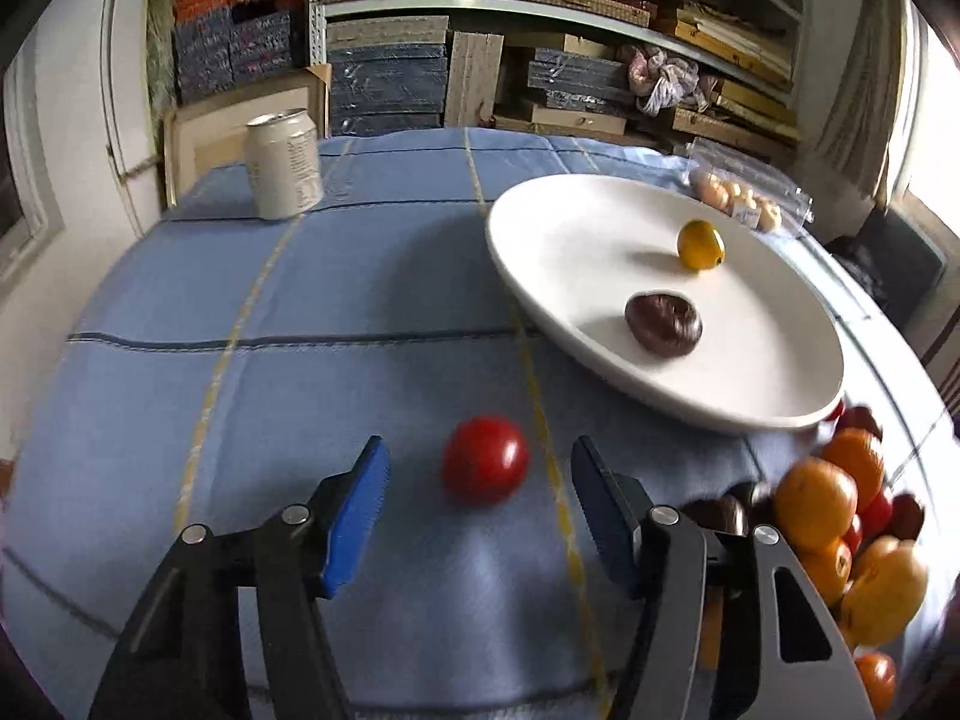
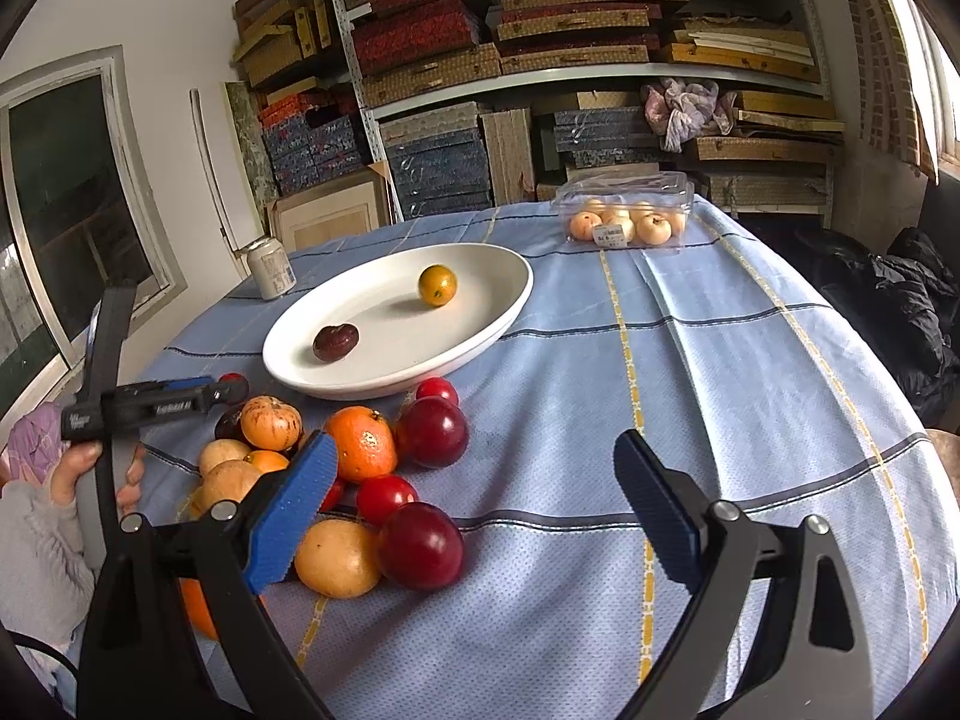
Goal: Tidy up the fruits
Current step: 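Grasp the red tomato with the left gripper and lift it, then carry the tomato to the plate with the left gripper while the right grasps a red plum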
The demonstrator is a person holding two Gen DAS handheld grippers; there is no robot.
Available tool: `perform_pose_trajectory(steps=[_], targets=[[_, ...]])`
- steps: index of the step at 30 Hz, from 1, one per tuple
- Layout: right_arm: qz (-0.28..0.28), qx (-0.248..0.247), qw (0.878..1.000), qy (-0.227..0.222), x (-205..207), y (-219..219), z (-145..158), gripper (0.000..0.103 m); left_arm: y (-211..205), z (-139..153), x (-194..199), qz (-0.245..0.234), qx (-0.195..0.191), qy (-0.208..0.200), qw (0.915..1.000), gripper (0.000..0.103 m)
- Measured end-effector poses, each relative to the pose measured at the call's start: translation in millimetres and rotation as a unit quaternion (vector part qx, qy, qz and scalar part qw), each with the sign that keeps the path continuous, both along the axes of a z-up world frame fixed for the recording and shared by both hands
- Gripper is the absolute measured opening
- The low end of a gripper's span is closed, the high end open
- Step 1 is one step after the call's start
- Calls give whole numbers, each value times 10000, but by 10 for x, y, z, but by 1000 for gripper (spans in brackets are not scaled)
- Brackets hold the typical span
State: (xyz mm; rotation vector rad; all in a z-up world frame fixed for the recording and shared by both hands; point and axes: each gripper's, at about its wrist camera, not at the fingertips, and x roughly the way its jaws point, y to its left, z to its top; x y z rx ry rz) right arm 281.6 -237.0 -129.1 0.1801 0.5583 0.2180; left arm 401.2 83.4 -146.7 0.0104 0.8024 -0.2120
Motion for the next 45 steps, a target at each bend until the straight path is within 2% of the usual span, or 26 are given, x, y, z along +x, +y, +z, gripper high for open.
perform_pose_trajectory(steps=[3, 4, 6, 11, 14, 23, 25, 28, 30, 32, 33, 34, 40, 45], targets=[[7, -32, 10000, 30, 22, 18, -15, 91, -35, -26, 62, -180, -94, 82, 9998, 62], [7, -37, 10000, 37, 24, 15, -18, 91, -51, -35, 51, -226, -68, 109, 9997, 54], [15, -26, 10000, 47, 33, 9, -19, 91, -73, -28, 25, -273, -36, 92, 9996, 50], [33, -17, 10000, 42, 35, 10, -22, 91, -25, -78, -25, -225, -63, 247, 9994, 50], [51, -13, 10000, 28, 40, 22, -20, 91, -22, -53, -100, -165, 9, 159, 9997, 50], [60, -5, 10000, 25, 33, 31, -26, 91, -91, -97, -213, -240, 251, 258, 9991, 50], [65, -10, 10000, 22, 37, 31, -23, 91, -85, -75, -196, -206, 209, 178, 9994, 50], [69, -46, 10000, 31, 47, 35, -28, 91, -83, -115, -134, -243, 96, 339, 9991, 50], [58, -63, 10000, 42, 54, 28, -37, 91, -87, -98, -150, -268, 95, 281, 9992, 49], [43, -65, 10000, 41, 56, 23, -41, 91, -124, -89, -172, -304, 174, 224, 9991, 42], [42, -64, 10000, 38, 54, 21, -42, 91, -139, -89, -171, -316, 216, 221, 9990, 34], [51, -63, 10000, 39, 52, 14, -42, 91, -150, -93, -171, -329, 217, 225, 9990, 32], [237, -250, 9993, 121, 70, 71, -70, 91, -157, -85, -168, -316, 191, 197, 9991, 32], [490, -493, 9970, 345, 80, 167, -138, 66, -88, -7, -280, -118, 246, -3, 9996, 32]])
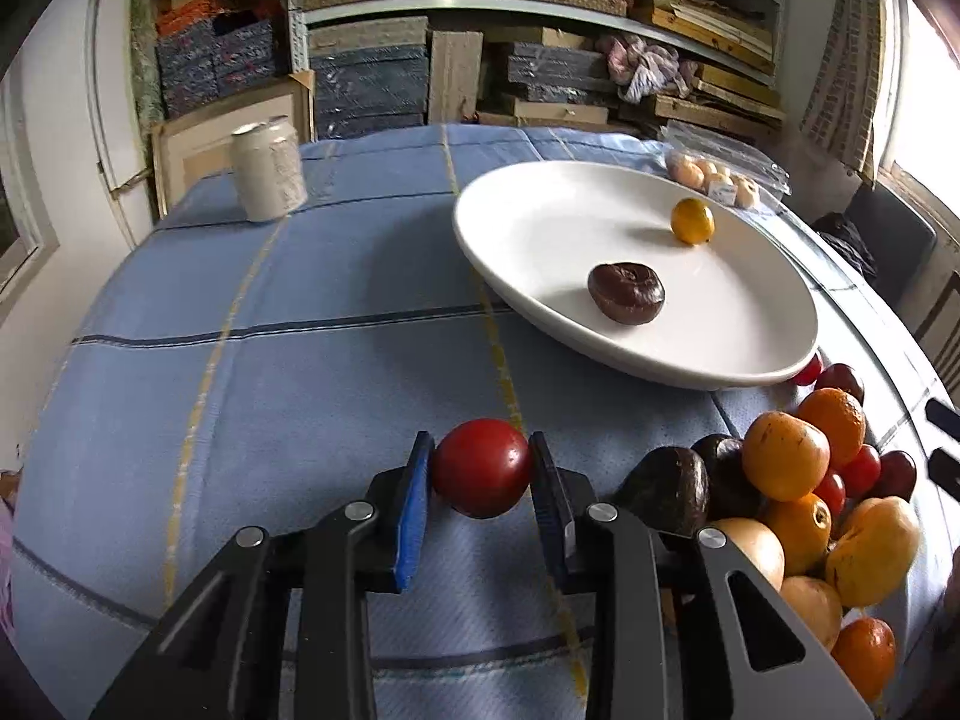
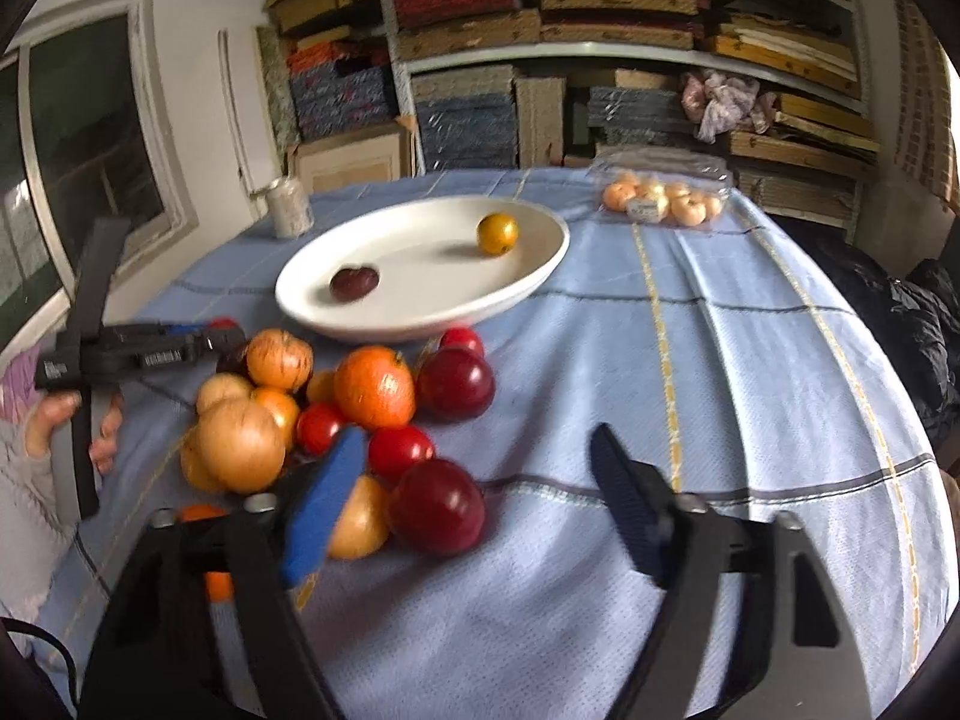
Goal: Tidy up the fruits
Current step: 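Carry the tomato to the plate with the left gripper while the right grasps a red plum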
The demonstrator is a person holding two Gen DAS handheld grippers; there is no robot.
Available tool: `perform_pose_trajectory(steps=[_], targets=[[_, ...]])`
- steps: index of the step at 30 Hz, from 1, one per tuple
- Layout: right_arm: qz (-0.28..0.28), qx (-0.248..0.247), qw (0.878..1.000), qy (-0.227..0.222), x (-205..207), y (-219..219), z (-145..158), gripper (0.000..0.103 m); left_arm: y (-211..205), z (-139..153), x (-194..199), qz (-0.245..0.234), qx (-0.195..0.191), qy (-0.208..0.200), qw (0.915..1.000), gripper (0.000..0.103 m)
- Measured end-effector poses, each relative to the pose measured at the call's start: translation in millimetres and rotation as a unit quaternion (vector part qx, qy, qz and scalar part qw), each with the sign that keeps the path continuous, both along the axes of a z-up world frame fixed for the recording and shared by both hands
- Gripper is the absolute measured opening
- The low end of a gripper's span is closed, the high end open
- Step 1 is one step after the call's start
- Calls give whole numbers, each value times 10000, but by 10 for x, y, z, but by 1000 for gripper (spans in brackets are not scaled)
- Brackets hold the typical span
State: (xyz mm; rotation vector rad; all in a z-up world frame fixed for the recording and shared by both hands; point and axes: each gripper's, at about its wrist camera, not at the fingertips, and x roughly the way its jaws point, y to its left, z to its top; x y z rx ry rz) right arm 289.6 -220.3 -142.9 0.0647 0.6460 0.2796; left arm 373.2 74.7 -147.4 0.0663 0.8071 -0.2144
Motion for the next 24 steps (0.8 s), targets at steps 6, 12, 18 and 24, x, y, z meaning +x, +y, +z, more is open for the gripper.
perform_pose_trajectory(steps=[6, 12, 18, 24], targets=[[209, -164, 9994, 226, 6, 103, -80, 62, 119, 158, -167, 87, -339, -186, 9992, 32], [258, -138, 9986, 446, 69, 105, -137, 53, 106, 222, -219, 38, -426, -261, 9987, 32], [373, 25, 9972, 648, 114, 102, -182, 50, 43, 211, -253, -66, -401, -245, 9989, 32], [427, 751, 9914, 988, 206, -47, -257, 48, 1, 181, -268, -129, -352, -217, 9991, 32]])
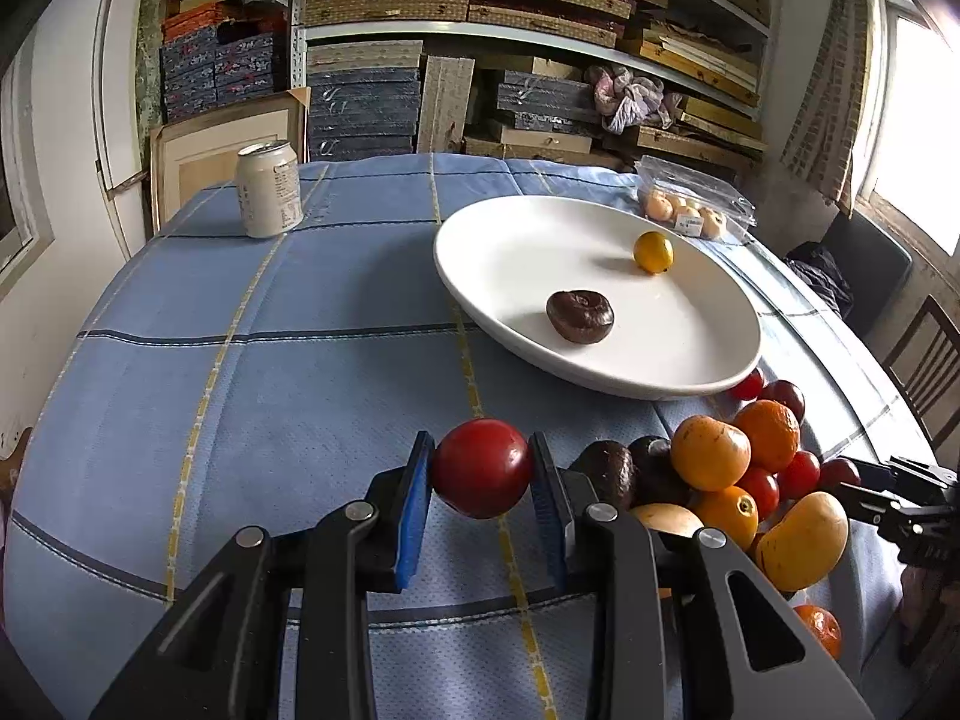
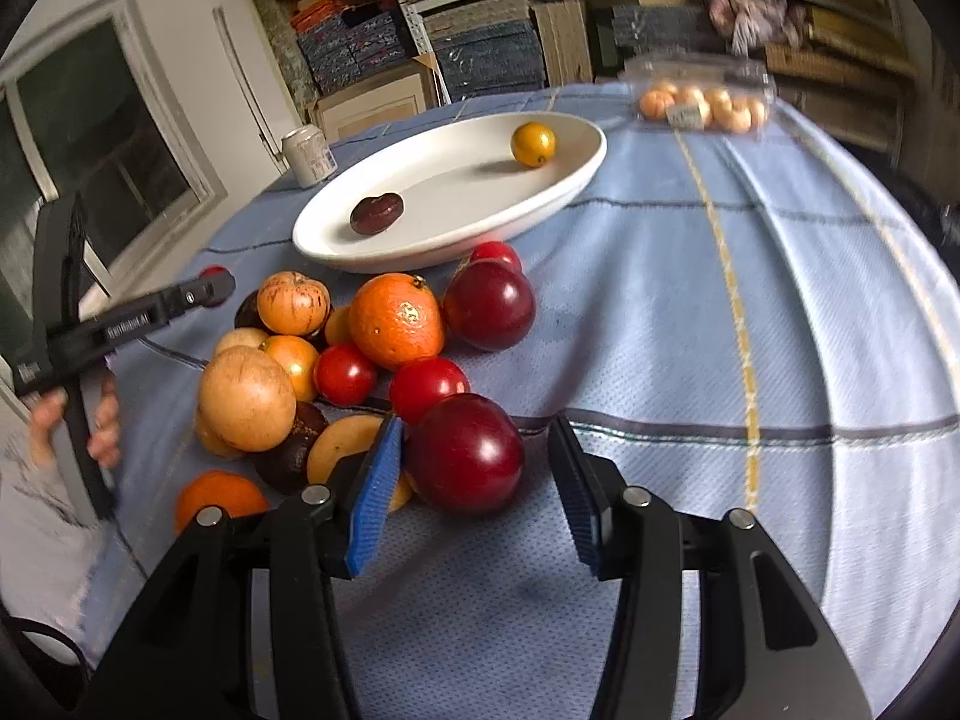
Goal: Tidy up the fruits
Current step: 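Carry the tomato to the plate with the left gripper while the right grasps a red plum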
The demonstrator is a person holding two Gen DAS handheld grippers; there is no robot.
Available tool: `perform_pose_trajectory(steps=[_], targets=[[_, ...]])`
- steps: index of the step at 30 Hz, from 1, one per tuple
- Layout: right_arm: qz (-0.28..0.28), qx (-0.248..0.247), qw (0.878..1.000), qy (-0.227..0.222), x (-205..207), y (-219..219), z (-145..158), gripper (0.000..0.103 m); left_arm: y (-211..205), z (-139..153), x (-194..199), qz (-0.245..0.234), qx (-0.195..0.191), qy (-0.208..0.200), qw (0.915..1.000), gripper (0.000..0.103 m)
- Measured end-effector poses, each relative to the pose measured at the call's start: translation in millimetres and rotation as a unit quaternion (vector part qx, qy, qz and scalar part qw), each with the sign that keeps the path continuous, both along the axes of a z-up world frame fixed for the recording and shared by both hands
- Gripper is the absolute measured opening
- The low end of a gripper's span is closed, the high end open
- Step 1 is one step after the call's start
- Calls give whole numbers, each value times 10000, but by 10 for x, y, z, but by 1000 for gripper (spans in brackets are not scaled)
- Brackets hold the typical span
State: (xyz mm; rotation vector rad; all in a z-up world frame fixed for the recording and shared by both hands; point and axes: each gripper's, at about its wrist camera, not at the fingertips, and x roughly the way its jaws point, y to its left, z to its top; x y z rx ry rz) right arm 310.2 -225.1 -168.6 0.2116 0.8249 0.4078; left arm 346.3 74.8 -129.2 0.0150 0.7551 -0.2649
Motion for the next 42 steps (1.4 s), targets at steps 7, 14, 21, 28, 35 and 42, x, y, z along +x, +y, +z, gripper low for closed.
perform_pose_trajectory(steps=[7, 14, 21, 28, 35, 42], targets=[[79, 347, 9993, 61, -5, -34, -4, 39, -5, -8, 3, -6, 4, 4, 10000, 32], [-185, 361, 9976, -556, -93, -101, 270, 39, -1, 102, 98, 133, -6, -95, 9999, 32], [-432, 77, 9935, -1052, 452, -53, 852, 39, -218, 415, 517, 130, 166, -241, 9995, 32], [-275, -461, 9953, -809, 1111, 336, 653, 39, -460, 173, 1022, 121, 234, 18, 9997, 32], [-187, -618, 9959, -634, 1393, 458, 454, 39, -499, -52, 1194, 75, 359, 131, 9992, 32], [-359, -451, 9931, -1023, 1250, 328, 592, 41, -443, 117, 1075, 134, 224, -155, 9995, 58]])
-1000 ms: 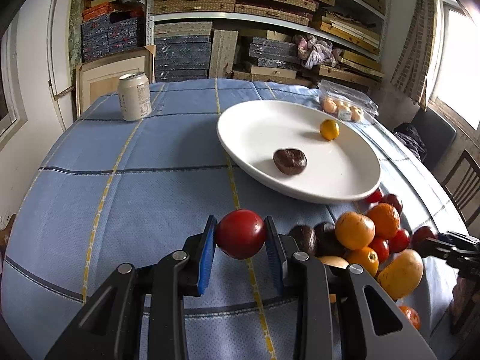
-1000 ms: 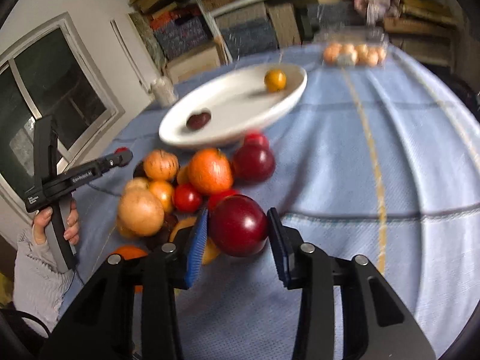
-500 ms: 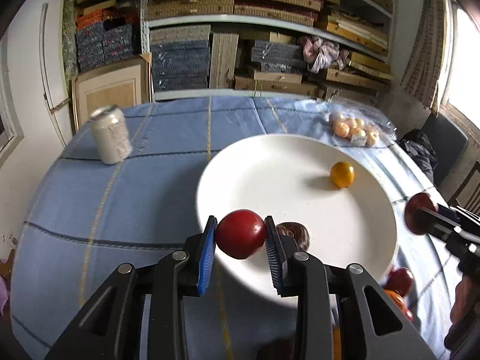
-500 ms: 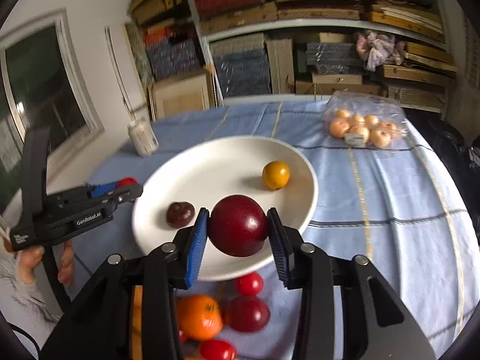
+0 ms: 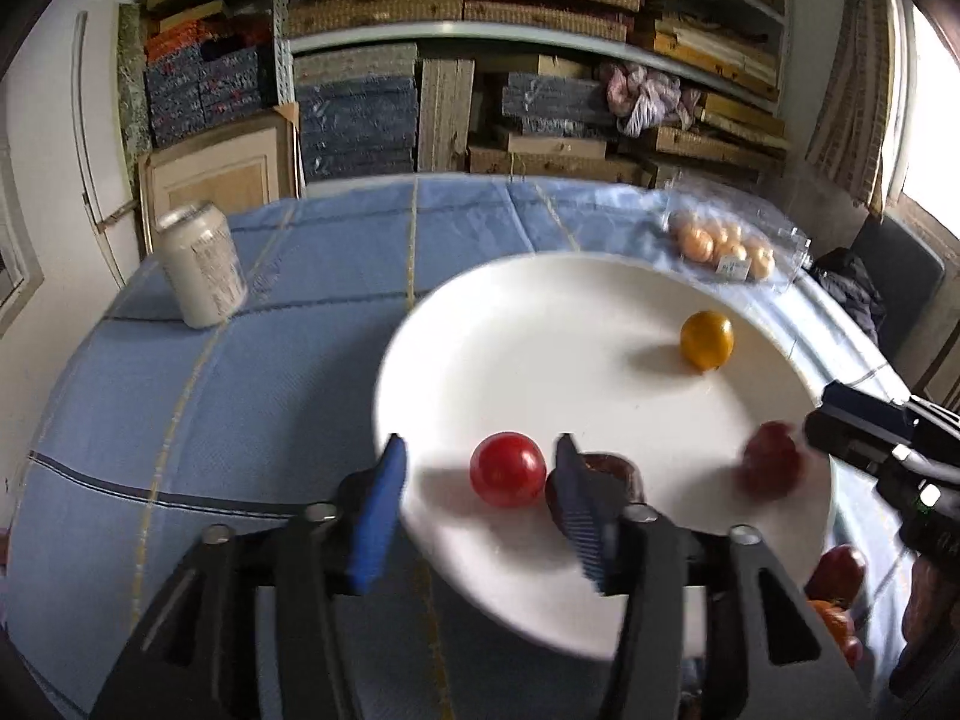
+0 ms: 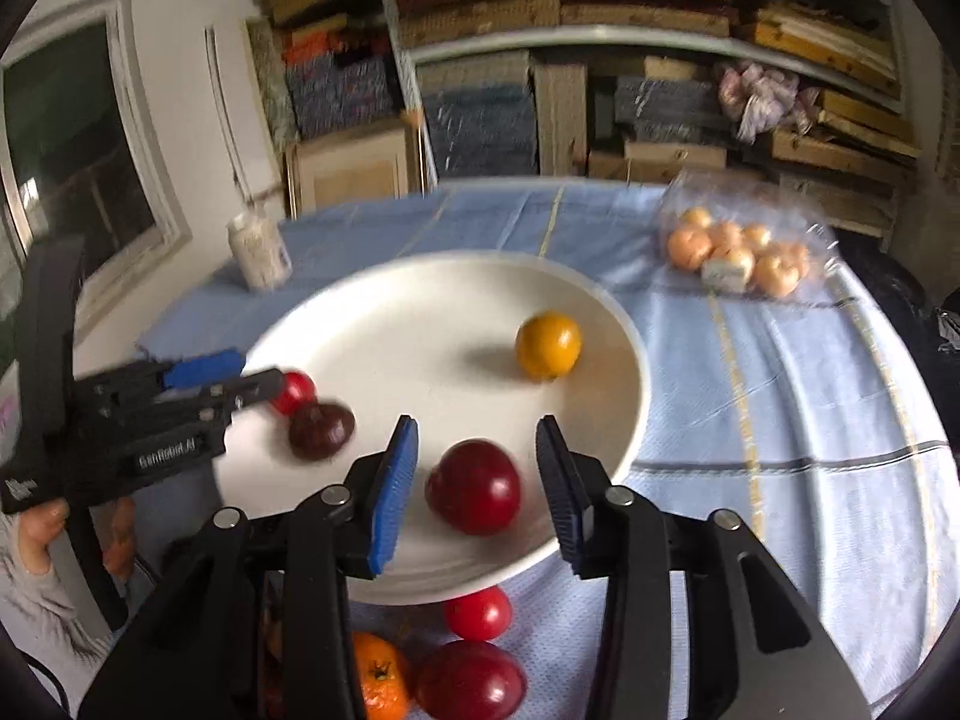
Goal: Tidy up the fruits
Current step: 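Carry the tomato to the plate with the left gripper while the right grasps a red plum, then release the tomato and red plum onto the plate, withdraw both grippers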
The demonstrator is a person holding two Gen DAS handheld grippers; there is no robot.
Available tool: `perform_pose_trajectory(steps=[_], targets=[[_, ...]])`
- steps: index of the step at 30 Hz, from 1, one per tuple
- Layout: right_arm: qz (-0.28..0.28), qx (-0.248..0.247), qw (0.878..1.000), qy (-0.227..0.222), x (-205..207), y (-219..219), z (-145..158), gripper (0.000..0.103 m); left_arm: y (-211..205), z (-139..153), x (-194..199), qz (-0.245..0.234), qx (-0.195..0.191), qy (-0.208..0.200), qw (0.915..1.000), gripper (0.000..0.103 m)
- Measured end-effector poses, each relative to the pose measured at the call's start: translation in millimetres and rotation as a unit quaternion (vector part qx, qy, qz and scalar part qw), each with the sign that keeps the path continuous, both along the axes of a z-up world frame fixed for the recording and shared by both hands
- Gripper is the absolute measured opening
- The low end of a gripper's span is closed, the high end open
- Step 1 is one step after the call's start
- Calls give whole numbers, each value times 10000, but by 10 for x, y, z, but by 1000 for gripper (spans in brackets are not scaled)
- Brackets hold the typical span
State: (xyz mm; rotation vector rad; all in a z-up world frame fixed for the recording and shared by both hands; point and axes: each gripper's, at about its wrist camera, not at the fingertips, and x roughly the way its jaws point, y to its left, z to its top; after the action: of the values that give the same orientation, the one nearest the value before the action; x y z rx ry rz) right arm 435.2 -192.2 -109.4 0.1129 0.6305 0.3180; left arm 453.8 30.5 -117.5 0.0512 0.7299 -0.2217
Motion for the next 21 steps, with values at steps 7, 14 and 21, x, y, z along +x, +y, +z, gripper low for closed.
perform_pose_trajectory(steps=[7, 14, 21], targets=[[-446, 388, 9911, -1192, -737, -361, 479, 72, 250, 375, -615, 307, -268, -540, 9977, 84], [-749, 156, 9908, -1119, -1219, -509, 109, 82, 393, 109, -1171, 554, 161, -436, 9974, 87], [-870, 222, 9902, -1067, -1329, -555, -3, 94, 398, 69, -1292, 361, -49, -455, 9983, 87]])
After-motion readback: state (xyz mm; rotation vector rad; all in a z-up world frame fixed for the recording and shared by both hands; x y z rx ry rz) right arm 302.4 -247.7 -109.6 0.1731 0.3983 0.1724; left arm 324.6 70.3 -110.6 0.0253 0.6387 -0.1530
